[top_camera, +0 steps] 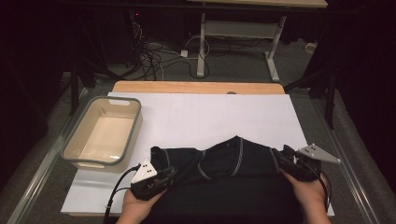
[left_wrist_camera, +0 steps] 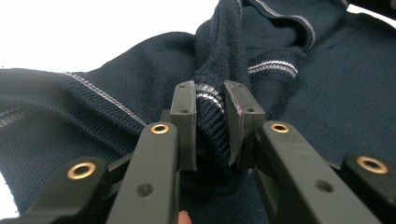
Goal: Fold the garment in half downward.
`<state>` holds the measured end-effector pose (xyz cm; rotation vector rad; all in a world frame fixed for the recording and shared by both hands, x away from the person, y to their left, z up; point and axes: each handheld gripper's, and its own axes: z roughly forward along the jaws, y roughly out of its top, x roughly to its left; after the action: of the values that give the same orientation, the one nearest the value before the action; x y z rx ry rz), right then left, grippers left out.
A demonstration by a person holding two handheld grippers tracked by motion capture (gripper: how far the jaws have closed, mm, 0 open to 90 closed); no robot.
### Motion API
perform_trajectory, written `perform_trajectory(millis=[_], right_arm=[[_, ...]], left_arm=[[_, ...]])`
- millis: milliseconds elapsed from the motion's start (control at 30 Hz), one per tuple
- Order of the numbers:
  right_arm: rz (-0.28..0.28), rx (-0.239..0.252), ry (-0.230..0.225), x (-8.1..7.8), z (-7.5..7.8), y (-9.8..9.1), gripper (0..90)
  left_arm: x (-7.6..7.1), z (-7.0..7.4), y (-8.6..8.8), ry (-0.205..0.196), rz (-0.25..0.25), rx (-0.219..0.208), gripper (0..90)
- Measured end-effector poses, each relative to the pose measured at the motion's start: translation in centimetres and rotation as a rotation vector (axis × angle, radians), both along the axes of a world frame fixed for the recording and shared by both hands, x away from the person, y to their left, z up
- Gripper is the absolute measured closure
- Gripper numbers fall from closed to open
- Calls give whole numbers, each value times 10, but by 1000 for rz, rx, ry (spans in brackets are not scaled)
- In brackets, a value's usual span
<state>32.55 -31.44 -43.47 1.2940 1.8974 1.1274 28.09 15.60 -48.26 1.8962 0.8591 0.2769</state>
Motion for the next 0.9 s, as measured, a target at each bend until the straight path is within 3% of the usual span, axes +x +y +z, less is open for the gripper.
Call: perform_trajectory(millis=[67,167,267,333,467,733,833,900], right_arm=[[-25,-9,36,15,-2,1,696],[-46,-16,106,34,-11,2,725],[-63,-3,173,43,-22,4,613],[-53,7,191,43,-27,5,551],[-38,-27,239,42,-37,9,507],[-6,-48,229,39,-38,12,685],[13,-80,193,36,-37,15,807],[21,-102,166,34,-36,17,840]], left_arm=[[0,-1,0,-1,-3,-4,729],[-1,-1,0,-4,-9,-1,729],[0,-1,1,-1,-8,-5,729],[0,-1,1,-1,-9,-4,729],[0,-1,0,0,-10,0,729],[0,-1,0,5,-7,-3,728],[0,-1,0,4,-6,-3,728],[0,-1,0,4,-3,-2,728]])
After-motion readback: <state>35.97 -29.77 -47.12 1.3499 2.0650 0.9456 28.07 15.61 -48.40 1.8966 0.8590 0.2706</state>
